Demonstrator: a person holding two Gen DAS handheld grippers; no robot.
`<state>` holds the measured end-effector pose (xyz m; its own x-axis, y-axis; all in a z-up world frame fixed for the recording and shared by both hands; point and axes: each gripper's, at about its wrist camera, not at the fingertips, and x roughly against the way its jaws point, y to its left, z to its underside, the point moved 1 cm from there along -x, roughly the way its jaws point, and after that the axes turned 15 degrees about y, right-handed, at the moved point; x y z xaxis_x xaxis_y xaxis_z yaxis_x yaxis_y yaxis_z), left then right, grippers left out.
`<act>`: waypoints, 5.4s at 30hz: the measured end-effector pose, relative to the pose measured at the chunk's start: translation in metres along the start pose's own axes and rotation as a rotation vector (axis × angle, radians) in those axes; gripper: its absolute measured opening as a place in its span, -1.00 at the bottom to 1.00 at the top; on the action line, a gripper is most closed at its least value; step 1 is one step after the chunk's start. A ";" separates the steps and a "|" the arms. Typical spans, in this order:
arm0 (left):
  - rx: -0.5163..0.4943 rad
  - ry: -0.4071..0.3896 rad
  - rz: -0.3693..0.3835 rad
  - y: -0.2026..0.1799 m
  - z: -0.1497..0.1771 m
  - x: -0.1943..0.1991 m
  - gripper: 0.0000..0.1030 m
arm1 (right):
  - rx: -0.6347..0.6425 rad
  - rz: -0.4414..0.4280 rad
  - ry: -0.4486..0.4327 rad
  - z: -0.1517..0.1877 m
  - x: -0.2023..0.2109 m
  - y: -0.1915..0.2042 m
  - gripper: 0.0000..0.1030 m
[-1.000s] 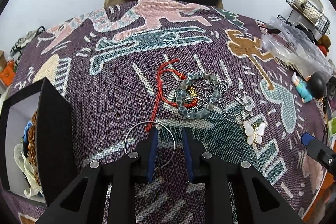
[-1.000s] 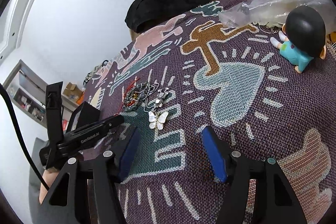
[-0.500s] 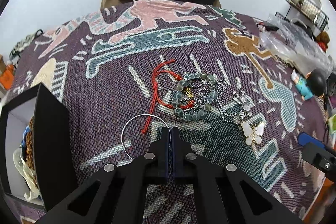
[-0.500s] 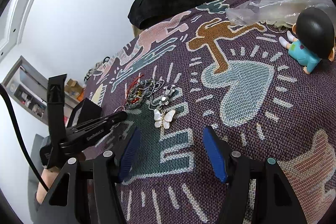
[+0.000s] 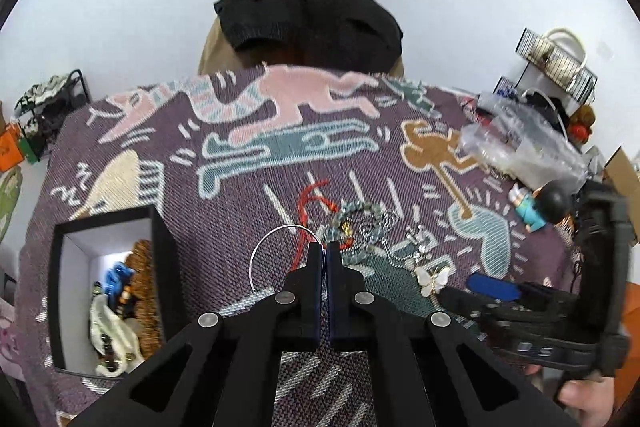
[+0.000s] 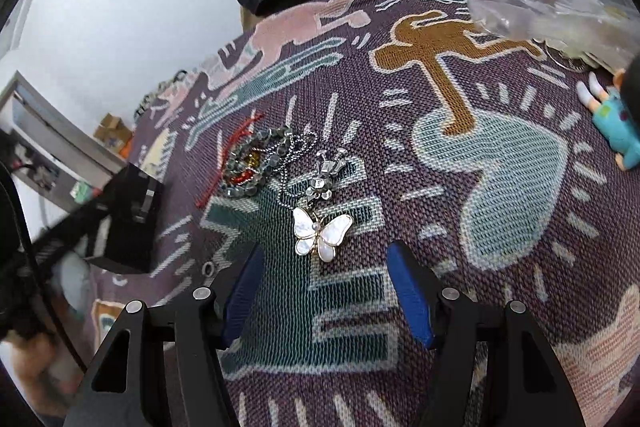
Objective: Organize jewelry
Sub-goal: 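Close the left tool on the silver hoop earring, then grasp the white butterfly pendant with the right tool, then carry the hoop into the black box with the left tool while the right tool drops the butterfly in, then move both open tools back over the remaining jewelry pile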
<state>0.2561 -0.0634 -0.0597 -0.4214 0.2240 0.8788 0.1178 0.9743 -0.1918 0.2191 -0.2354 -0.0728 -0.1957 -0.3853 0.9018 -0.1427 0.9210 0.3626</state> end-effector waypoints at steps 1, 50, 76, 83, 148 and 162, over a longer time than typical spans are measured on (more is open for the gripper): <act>0.001 -0.007 0.002 0.001 0.000 0.003 -0.98 | 0.005 0.015 0.005 -0.001 -0.002 0.002 0.25; 0.169 -0.124 0.023 0.101 0.025 0.064 -0.98 | 0.188 0.144 -0.183 -0.001 0.031 0.104 -0.21; 0.341 -0.182 0.039 0.174 0.054 0.088 0.15 | 0.365 -0.064 -0.116 -0.006 0.008 0.208 -0.21; 0.384 -0.221 0.021 0.195 0.067 0.103 0.20 | 0.403 -0.102 -0.079 -0.014 -0.009 0.236 -0.21; 0.000 -0.101 0.034 -0.006 0.066 0.037 0.00 | 0.039 0.035 -0.213 0.042 0.067 0.002 0.47; -0.019 0.033 -0.037 -0.030 0.063 -0.025 -0.17 | 0.036 0.036 -0.240 0.054 0.071 -0.027 0.40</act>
<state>0.2060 -0.0971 -0.1032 -0.3956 0.1866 0.8993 0.1202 0.9812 -0.1507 0.1568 -0.2904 -0.0312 -0.4257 -0.3588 0.8307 -0.1651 0.9334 0.3185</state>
